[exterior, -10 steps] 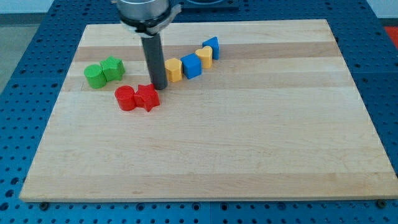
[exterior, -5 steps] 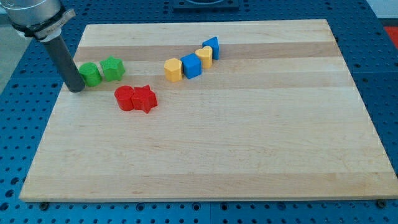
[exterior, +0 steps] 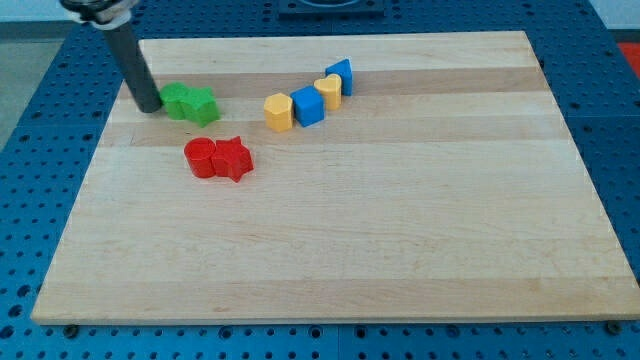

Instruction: Place the green blocks left to the yellow hexagon

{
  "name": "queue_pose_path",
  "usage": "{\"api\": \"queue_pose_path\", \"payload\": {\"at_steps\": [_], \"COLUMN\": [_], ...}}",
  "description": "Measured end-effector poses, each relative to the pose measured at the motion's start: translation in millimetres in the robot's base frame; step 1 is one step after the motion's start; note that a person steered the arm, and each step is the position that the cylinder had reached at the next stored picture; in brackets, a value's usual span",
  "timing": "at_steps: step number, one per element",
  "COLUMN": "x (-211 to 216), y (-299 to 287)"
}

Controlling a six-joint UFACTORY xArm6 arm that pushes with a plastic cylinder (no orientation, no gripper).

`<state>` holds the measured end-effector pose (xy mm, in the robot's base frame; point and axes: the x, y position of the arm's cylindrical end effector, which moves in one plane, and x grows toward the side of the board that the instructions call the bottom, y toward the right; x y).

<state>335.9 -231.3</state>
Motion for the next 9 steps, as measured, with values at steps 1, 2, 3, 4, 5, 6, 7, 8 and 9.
{"api": "queue_pose_path", "payload": {"at_steps": [1, 2, 3, 4, 5, 6, 7, 8, 9], "x": [0.0, 1.1, 25.3, 45.4, 45.4, 45.4, 45.3, 45.3, 45.3], "y": [29.3, 28.8, 8.6, 10.4, 21.8, 34.7, 51.6, 68.9, 78.0]}}
